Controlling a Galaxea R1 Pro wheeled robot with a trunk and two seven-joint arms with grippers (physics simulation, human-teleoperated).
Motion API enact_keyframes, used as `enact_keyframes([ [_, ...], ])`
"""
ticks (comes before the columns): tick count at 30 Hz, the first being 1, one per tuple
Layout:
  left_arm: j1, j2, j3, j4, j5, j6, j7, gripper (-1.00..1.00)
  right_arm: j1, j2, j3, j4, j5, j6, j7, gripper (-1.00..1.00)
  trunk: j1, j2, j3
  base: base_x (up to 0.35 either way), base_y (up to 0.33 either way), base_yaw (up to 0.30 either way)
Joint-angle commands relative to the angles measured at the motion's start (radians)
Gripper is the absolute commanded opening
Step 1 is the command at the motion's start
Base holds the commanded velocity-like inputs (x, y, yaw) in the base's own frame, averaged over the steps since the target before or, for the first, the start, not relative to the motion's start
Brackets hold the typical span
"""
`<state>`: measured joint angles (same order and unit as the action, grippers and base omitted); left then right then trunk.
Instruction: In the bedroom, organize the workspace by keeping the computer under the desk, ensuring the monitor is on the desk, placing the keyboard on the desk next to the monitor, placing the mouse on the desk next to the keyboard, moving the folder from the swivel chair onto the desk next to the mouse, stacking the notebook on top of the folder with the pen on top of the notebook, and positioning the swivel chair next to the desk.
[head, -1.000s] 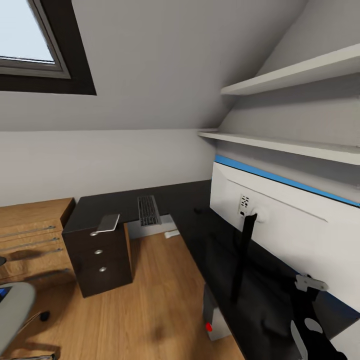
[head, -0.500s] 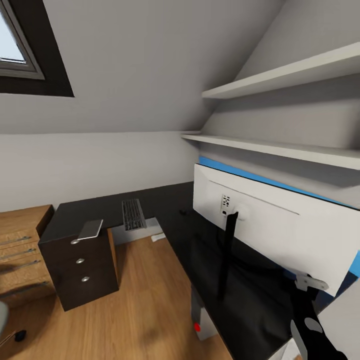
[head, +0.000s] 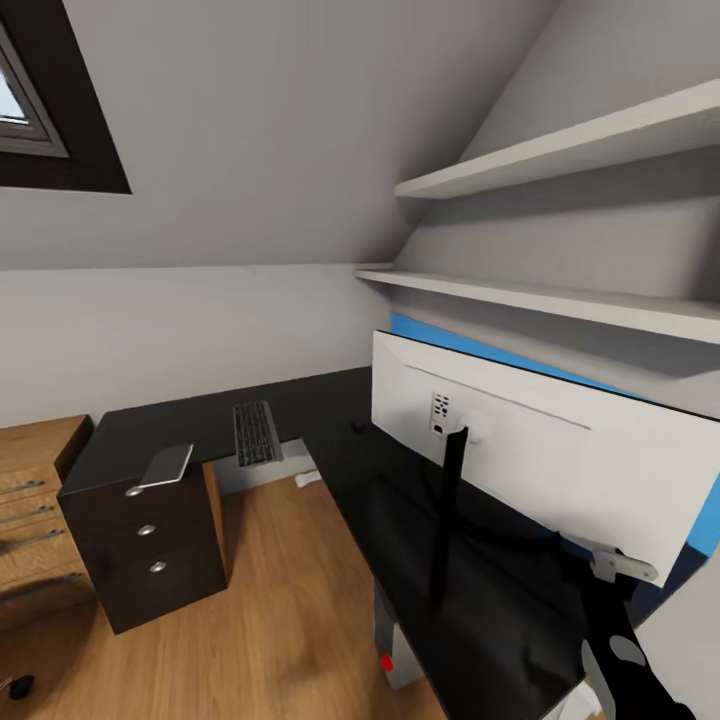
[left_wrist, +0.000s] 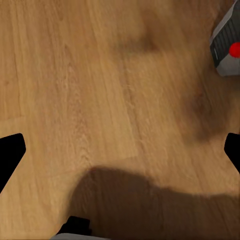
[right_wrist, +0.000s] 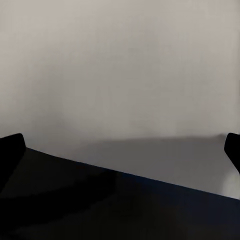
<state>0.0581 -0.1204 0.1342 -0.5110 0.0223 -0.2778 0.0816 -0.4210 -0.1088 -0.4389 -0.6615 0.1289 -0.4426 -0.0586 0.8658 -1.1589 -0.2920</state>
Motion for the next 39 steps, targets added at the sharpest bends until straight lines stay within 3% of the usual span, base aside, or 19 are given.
enact_keyframes([
  [1,0.000,-0.001,0.002,-0.001,0.002,-0.001,0.000,1.00,-0.001,0.000,-0.001,0.001,0.011,-0.002,-0.006,1.00,0.000,-0.001,-0.001,0.037,-0.027,-0.001],
  [30,0.000,-0.001,0.002,-0.001,0.002,-0.001,0.000,1.00,-0.002,-0.006,-0.005,0.004,0.005,0.017,-0.013,1.00,0.000,-0.001,-0.001,0.041,-0.023,0.000],
  [39,0.000,-0.001,0.002,-0.001,0.002,-0.001,0.000,1.00,-0.019,-0.012,-0.005,0.002,0.004,0.081,-0.020,1.00,0.000,-0.001,-0.001,0.001,-0.001,0.000],
])
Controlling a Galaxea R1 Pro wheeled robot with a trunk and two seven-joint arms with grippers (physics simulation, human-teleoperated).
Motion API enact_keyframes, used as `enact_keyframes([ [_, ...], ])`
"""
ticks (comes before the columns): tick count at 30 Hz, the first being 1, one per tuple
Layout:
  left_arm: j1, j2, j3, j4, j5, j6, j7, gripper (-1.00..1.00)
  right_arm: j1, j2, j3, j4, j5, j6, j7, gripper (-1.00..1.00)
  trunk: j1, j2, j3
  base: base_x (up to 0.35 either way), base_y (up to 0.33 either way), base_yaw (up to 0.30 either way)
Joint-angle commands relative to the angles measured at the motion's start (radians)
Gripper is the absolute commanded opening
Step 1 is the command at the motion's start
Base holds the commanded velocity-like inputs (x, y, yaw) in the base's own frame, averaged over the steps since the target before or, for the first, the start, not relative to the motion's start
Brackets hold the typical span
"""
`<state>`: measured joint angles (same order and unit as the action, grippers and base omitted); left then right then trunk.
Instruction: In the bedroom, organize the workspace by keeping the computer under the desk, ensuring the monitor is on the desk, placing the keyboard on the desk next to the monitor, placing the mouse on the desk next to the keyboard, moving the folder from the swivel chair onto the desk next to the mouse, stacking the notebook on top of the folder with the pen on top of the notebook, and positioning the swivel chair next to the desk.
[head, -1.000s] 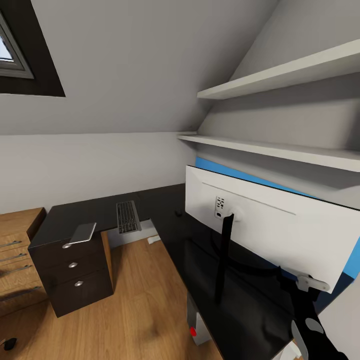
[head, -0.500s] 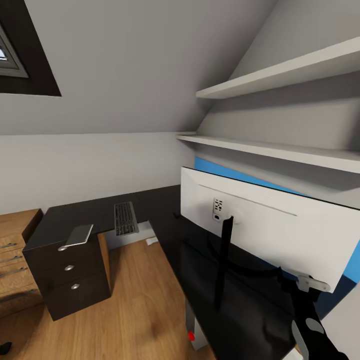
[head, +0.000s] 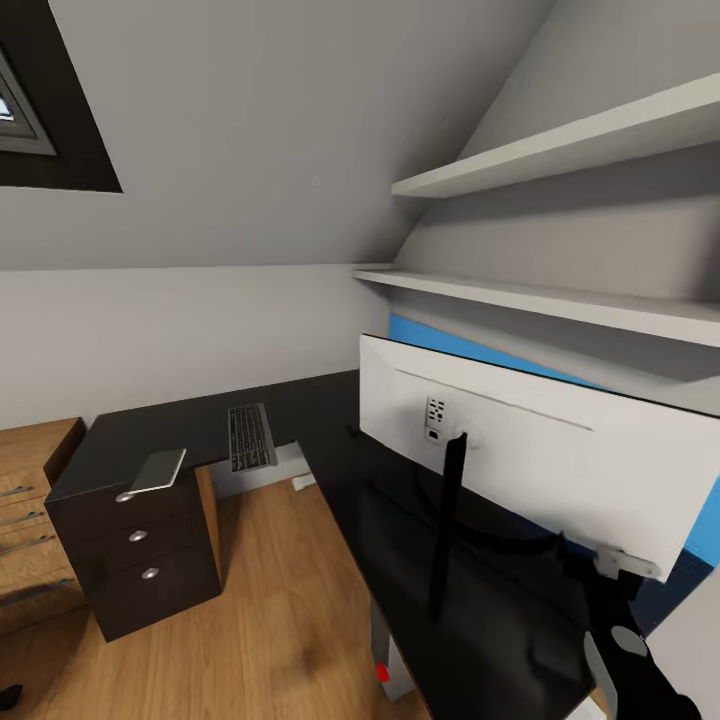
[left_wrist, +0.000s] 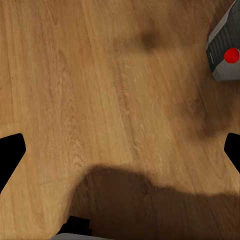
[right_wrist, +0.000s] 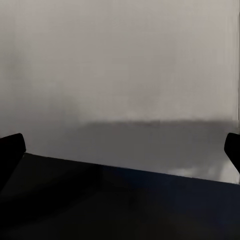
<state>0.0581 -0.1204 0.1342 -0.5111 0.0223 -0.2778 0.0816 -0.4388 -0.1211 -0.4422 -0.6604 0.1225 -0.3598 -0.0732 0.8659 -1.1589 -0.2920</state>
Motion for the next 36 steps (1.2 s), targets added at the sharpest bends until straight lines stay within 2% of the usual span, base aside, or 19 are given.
enact_keyframes([
  [1,0.000,-0.001,0.002,-0.001,0.002,-0.001,0.000,1.00,-0.009,-0.004,-0.001,0.002,0.010,0.003,-0.006,1.00,0.000,-0.001,-0.001,0.000,0.000,0.000],
  [9,0.000,-0.001,0.004,-0.001,0.002,-0.004,0.000,1.00,-0.051,-0.015,-0.002,0.005,0.009,0.010,-0.008,1.00,0.000,-0.001,-0.001,0.000,0.000,0.000],
  [15,0.000,-0.001,0.004,-0.001,0.002,-0.017,0.000,1.00,-0.073,-0.037,-0.002,0.009,-0.011,0.011,-0.025,1.00,0.000,-0.001,-0.001,0.000,0.000,0.000],
  [27,0.000,-0.001,0.004,-0.001,0.002,-0.020,0.000,1.00,-0.107,-0.049,-0.001,0.012,-0.021,0.020,-0.037,1.00,0.000,-0.001,-0.001,0.000,0.000,0.000],
  [36,0.000,-0.001,0.004,-0.001,0.002,-0.020,0.000,1.00,-0.176,-0.070,-0.001,0.102,-0.022,0.025,-0.039,1.00,0.000,-0.001,-0.001,0.000,0.000,0.000],
])
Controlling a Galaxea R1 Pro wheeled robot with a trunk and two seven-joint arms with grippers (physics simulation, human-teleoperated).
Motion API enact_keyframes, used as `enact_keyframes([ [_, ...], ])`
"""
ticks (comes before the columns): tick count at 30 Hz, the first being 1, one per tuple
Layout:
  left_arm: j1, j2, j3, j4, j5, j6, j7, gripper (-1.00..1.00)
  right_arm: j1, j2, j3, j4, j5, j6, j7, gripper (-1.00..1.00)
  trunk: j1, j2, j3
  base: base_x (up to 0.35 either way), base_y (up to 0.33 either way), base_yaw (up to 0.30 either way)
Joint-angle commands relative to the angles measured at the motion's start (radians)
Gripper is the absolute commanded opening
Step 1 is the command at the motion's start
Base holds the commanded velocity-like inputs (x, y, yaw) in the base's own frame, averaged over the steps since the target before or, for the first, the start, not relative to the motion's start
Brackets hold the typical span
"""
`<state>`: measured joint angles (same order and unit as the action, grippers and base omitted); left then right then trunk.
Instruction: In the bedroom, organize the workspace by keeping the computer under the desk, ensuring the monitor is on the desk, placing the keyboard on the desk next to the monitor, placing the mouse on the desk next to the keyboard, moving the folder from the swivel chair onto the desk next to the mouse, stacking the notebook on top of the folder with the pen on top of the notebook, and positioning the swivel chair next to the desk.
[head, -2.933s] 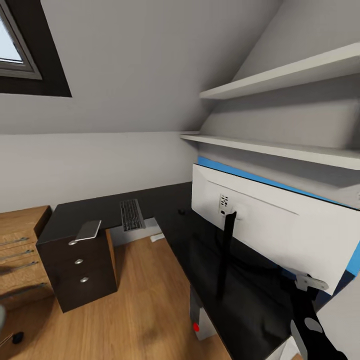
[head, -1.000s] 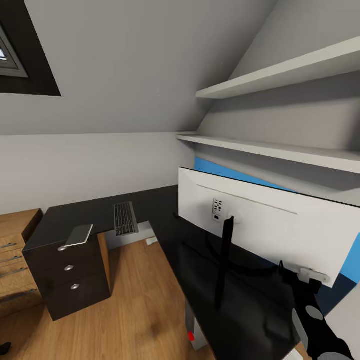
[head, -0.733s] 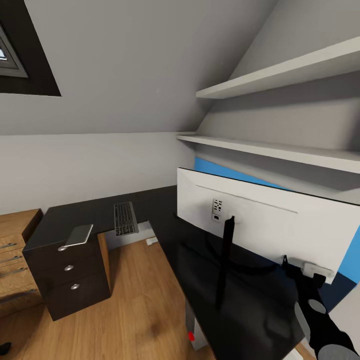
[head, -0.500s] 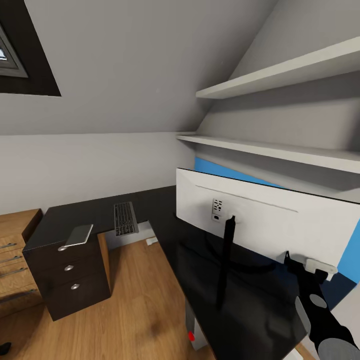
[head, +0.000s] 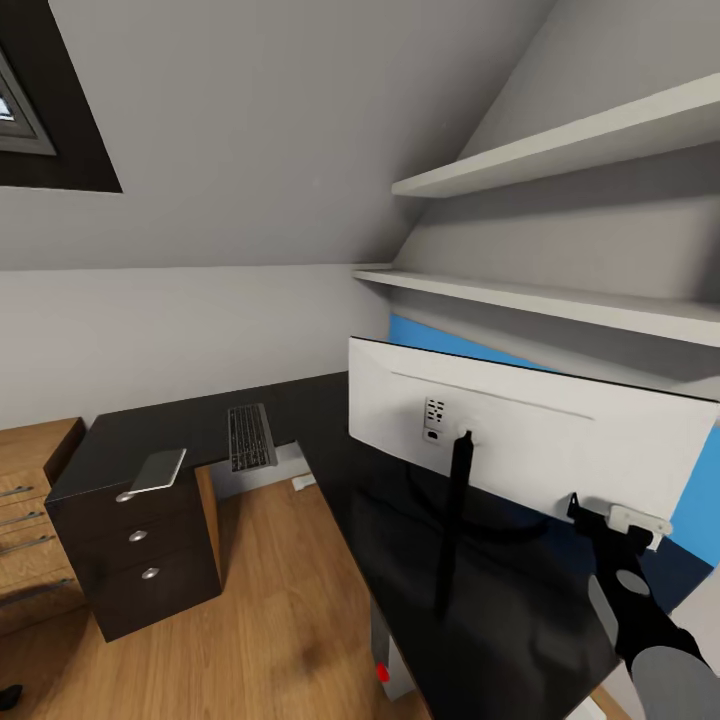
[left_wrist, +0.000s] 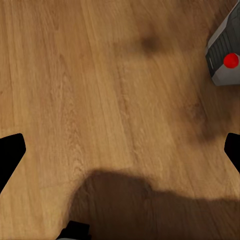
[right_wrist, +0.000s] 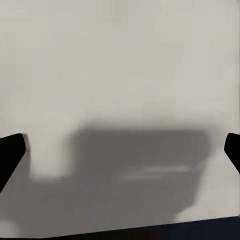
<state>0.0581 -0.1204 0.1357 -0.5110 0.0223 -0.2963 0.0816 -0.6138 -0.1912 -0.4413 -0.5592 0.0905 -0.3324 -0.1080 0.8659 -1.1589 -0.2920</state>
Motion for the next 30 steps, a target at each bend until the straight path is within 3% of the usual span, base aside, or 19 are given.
enact_keyframes([
  [1,0.000,-0.001,0.002,-0.001,0.002,-0.001,0.000,1.00,-0.006,-0.001,-0.002,0.008,0.010,-0.002,-0.004,1.00,0.000,-0.001,-0.001,0.000,0.000,0.000],
  [10,0.000,-0.001,0.002,-0.001,0.002,-0.001,0.000,1.00,-0.058,-0.009,-0.002,0.040,0.012,0.003,-0.011,1.00,0.000,-0.001,-0.001,0.000,0.000,0.000],
  [22,0.000,0.000,0.002,-0.001,0.002,-0.001,0.000,1.00,-0.221,-0.036,-0.001,0.195,0.017,0.032,-0.028,1.00,0.000,-0.001,-0.001,0.000,0.000,0.000],
  [30,0.000,0.000,0.002,-0.002,0.002,-0.001,0.000,1.00,-0.252,-0.036,0.002,0.217,0.027,0.068,-0.028,1.00,0.000,-0.001,-0.001,0.000,0.000,0.000],
])
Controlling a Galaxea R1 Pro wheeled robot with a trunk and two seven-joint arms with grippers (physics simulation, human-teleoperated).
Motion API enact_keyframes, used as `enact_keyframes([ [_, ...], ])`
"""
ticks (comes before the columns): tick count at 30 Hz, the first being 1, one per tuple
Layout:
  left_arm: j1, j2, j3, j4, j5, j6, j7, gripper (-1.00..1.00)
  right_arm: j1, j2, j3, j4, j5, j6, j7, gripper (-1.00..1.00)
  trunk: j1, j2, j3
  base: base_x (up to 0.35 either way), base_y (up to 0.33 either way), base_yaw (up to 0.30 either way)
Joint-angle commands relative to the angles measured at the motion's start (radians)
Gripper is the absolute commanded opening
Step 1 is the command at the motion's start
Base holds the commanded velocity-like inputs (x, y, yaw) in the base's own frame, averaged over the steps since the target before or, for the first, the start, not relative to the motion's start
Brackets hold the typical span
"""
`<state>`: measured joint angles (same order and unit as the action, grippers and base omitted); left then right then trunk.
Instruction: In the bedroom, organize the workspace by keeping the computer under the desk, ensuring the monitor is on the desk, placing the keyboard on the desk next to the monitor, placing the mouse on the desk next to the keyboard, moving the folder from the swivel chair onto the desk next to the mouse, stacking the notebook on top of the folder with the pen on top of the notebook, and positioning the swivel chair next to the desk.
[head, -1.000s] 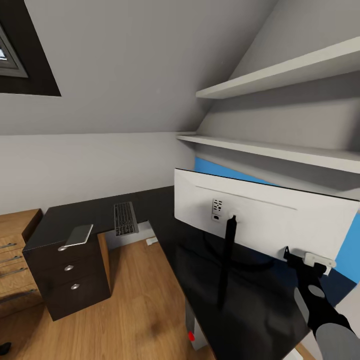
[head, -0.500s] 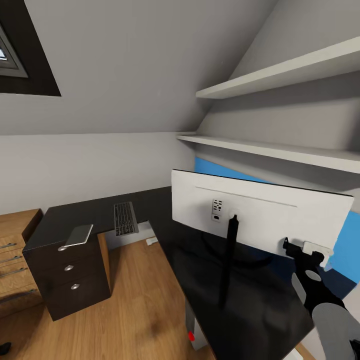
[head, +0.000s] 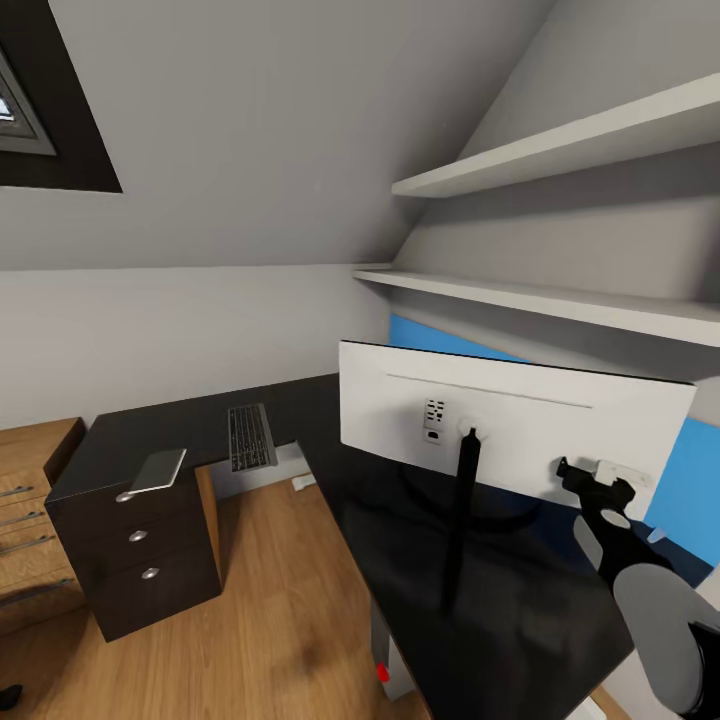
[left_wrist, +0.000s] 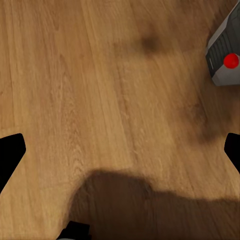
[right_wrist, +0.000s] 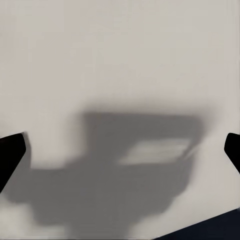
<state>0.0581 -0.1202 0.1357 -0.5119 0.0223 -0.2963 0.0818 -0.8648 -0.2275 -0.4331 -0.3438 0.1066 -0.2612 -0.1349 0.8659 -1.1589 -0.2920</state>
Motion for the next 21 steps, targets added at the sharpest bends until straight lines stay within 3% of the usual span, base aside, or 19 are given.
enact_keyframes([
  [1,0.000,-0.001,0.002,-0.001,0.002,-0.001,0.000,1.00,-0.002,0.000,-0.006,0.002,0.011,0.000,-0.002,1.00,0.000,-0.001,-0.001,0.000,0.000,0.000],
  [16,0.000,0.000,0.003,-0.002,0.001,-0.002,0.001,1.00,-0.006,0.001,-0.006,0.004,0.010,0.014,-0.002,1.00,0.000,-0.001,-0.001,-0.003,0.000,0.000],
  [21,0.000,0.003,0.004,-0.002,0.001,-0.001,0.001,1.00,-0.007,0.003,-0.007,0.005,0.006,0.013,0.001,1.00,0.000,-0.001,-0.001,-0.181,0.000,0.000],
])
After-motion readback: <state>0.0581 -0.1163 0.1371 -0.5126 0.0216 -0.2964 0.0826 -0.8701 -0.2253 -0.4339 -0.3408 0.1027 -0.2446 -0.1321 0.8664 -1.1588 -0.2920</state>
